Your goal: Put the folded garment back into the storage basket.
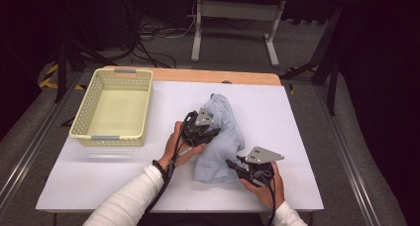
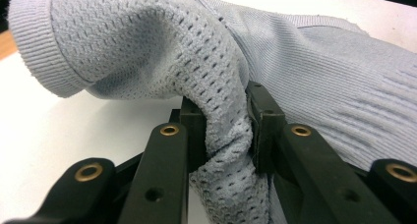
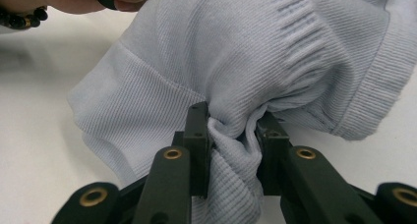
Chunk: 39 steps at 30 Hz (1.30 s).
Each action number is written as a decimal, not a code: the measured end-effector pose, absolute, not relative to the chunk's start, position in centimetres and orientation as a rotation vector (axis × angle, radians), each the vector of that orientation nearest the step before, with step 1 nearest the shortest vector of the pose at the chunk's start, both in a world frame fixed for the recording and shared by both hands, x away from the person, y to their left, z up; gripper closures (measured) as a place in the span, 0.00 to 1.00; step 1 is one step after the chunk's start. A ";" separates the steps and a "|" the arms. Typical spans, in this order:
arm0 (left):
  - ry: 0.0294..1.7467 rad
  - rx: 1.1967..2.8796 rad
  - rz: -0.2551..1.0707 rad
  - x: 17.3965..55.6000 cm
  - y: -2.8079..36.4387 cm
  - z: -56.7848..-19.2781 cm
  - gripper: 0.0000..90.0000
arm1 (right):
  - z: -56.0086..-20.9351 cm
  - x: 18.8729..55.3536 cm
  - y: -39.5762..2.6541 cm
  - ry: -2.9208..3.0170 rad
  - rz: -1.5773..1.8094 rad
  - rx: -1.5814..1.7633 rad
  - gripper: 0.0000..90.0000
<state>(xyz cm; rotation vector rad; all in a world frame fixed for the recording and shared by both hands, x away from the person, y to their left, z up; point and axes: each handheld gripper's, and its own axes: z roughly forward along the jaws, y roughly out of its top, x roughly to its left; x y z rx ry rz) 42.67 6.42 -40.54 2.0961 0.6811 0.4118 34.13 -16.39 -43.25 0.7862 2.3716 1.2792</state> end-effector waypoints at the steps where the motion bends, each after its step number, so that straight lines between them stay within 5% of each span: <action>1: 0.682 2.096 0.412 42.7 6.4 -40.4 0.82 | -43.2 34.1 -16.4 2.370 1.279 0.784 0.81; 39: 0.737 2.112 0.504 44.6 8.2 -36.9 0.82 | -41.1 36.2 -13.3 2.282 1.385 0.807 0.80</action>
